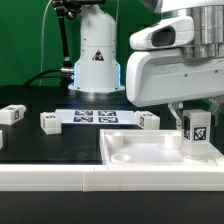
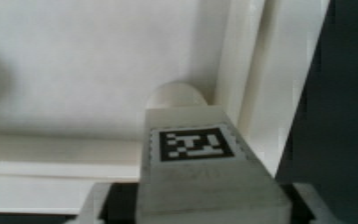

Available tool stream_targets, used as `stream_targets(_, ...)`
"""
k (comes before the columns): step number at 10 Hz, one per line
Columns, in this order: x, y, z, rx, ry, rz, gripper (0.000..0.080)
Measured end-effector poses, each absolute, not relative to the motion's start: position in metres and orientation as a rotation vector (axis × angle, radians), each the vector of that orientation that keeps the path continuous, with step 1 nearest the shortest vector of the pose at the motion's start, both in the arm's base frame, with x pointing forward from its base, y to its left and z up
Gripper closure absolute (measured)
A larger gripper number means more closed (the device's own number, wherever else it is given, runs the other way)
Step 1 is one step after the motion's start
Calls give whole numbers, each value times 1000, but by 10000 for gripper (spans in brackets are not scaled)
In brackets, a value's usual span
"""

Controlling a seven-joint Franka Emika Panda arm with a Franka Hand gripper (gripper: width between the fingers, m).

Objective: Assemble one leg

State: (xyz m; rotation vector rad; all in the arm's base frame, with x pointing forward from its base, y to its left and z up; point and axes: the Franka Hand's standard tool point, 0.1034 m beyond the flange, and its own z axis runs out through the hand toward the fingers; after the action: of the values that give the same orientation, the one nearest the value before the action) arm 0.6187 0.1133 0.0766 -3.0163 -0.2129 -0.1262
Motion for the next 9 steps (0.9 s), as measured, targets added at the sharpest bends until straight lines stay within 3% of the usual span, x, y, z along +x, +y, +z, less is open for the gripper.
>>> stream_targets(9,620,118,74,-2624,1396,-151,505)
